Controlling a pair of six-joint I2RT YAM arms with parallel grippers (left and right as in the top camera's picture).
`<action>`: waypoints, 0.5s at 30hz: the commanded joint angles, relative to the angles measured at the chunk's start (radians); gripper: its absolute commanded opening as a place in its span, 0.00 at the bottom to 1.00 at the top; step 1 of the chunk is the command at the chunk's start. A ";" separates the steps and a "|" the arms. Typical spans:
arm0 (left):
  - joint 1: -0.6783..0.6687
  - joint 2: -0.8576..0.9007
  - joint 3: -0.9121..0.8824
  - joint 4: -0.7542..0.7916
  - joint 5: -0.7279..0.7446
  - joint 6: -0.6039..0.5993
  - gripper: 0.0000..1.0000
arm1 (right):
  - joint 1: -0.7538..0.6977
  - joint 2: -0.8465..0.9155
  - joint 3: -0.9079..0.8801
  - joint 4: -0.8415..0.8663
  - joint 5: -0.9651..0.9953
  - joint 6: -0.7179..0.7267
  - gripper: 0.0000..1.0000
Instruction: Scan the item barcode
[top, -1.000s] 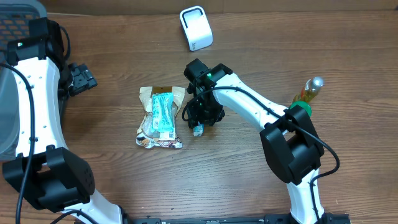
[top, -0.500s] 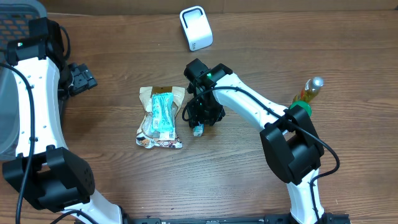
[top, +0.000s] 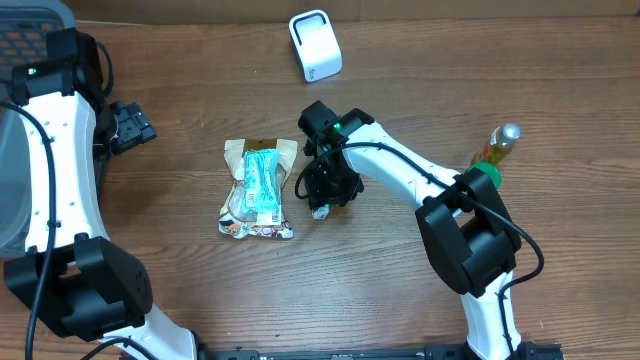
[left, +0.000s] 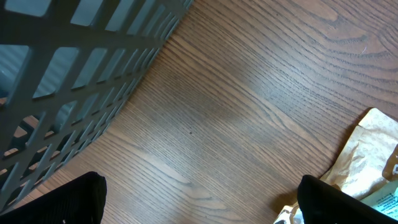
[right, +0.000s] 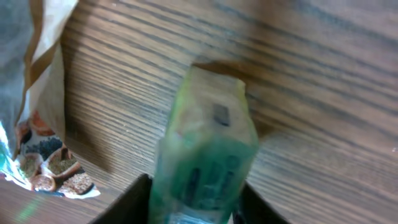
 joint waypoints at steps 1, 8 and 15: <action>-0.002 0.010 0.018 0.001 -0.013 0.018 0.99 | -0.004 -0.038 0.000 -0.003 0.018 0.002 0.14; -0.002 0.010 0.018 0.001 -0.013 0.018 0.99 | -0.072 -0.039 0.106 -0.138 0.172 0.003 0.10; -0.002 0.010 0.018 0.001 -0.013 0.019 0.99 | -0.146 -0.038 0.150 -0.205 0.221 0.003 0.13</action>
